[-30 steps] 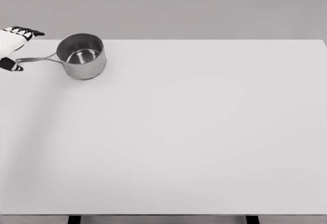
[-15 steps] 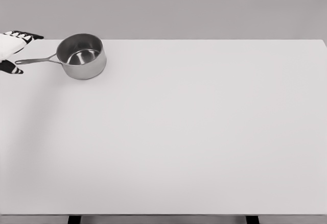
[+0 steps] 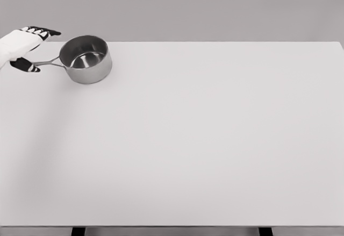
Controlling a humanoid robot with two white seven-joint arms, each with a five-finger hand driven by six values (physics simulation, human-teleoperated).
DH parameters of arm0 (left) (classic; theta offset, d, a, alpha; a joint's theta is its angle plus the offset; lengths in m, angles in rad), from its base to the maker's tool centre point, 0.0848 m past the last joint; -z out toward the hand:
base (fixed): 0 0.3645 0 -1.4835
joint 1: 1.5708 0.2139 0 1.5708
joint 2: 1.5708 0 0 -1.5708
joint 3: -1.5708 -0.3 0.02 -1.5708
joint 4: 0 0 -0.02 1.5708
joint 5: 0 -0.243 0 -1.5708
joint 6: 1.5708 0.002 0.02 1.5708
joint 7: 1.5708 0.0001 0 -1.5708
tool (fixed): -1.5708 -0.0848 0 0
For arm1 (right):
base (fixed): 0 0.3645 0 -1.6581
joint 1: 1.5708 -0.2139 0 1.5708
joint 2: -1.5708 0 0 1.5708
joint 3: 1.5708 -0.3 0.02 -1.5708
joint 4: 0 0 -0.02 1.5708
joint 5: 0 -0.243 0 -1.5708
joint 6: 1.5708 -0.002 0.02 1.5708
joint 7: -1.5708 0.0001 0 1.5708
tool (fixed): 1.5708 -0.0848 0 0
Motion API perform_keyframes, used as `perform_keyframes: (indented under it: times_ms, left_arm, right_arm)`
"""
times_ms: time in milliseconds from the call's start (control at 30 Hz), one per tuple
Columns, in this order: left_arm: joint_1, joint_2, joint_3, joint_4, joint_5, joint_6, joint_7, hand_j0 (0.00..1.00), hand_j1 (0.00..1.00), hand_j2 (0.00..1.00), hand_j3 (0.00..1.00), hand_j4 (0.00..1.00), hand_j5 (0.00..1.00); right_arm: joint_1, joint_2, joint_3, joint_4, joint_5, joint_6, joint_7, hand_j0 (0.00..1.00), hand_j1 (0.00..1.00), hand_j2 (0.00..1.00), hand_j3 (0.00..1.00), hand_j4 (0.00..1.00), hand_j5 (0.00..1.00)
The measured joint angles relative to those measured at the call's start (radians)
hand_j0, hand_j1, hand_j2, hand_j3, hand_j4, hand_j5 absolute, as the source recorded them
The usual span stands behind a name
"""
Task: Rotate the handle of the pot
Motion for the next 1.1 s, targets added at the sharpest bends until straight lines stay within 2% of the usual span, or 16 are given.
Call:
perform_keyframes:
  times_ms: [167,400,500,667,967,1100]
  left_arm:
    - [-0.018,-0.003,0.000,0.049,-0.036,0.000,0.003,1.00,1.00,1.00,1.00,1.00,1.00]
    - [-0.031,-0.004,0.000,0.065,-0.065,0.000,0.004,1.00,1.00,1.00,1.00,1.00,1.00]
    - [-0.060,-0.010,0.000,0.093,-0.084,0.000,0.008,1.00,1.00,1.00,1.00,1.00,1.00]
    - [-0.075,-0.020,-0.001,0.125,-0.116,0.000,0.029,1.00,1.00,1.00,1.00,1.00,1.00]
    - [-0.094,-0.034,-0.002,0.138,-0.162,0.000,0.041,1.00,1.00,1.00,1.00,1.00,1.00]
    - [-0.117,-0.044,-0.004,0.173,-0.168,0.000,0.043,1.00,1.00,1.00,1.00,1.00,1.00]
  right_arm:
    - [0.002,0.000,0.000,0.000,0.000,0.000,0.000,1.00,1.00,1.00,1.00,1.00,1.00]
    - [0.000,0.000,0.000,0.000,0.000,0.000,0.000,1.00,1.00,1.00,1.00,1.00,1.00]
    - [0.000,0.000,0.000,0.000,0.000,0.000,0.000,1.00,1.00,1.00,1.00,1.00,1.00]
    - [0.000,0.000,0.000,0.000,0.000,0.000,0.000,1.00,1.00,1.00,1.00,1.00,1.00]
    - [0.000,0.000,0.000,0.000,0.000,0.000,0.000,1.00,1.00,1.00,1.00,1.00,1.00]
    - [0.000,0.000,0.000,0.000,0.000,0.000,0.000,1.00,1.00,1.00,1.00,1.00,1.00]
